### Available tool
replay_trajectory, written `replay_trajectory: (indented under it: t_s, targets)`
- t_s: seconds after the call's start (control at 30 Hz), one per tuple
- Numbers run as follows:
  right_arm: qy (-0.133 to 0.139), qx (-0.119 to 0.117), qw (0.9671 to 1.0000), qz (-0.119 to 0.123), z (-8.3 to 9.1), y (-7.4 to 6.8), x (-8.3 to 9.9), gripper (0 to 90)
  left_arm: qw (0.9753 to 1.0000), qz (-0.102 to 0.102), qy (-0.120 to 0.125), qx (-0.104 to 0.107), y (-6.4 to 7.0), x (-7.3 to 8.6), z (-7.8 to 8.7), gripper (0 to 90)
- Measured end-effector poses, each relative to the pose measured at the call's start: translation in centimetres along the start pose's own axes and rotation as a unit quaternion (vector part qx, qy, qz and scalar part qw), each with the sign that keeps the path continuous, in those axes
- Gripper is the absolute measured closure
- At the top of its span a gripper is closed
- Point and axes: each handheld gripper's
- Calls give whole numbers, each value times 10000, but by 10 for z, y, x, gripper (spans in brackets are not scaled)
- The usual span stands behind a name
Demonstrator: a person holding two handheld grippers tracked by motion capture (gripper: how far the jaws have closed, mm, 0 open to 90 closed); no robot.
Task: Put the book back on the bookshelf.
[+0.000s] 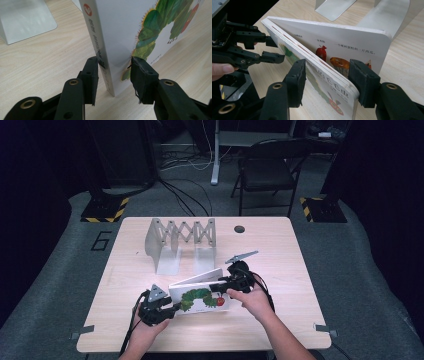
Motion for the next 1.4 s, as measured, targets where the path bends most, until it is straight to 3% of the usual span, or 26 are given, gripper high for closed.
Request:
replay_trajectory:
  t_s: [0.37,0.6,0.93,1.1,1.4]
  targets:
    - [-20,-84,9999,83,1,0,11,425,9998,-6,41,211,4,4,4,556]
    - [-72,-22,9998,185,2,0,14,380,9994,-268,-25,219,10,5,7,531]
    - [-82,-39,9998,174,9,4,20,364,9984,-429,-23,361,16,5,5,504]
    - [-33,9,9998,189,10,8,21,342,9983,-310,32,496,12,6,4,488]
    - [-42,38,9999,154,12,14,24,336,9974,-452,40,558,14,-5,1,428]
Point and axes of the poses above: each handheld gripper's, and its own axes: z roughly backward along the jaws, x roughly out of its underside, y roughly to its right, and after that the axes turned 1 degree about -x, right-handed
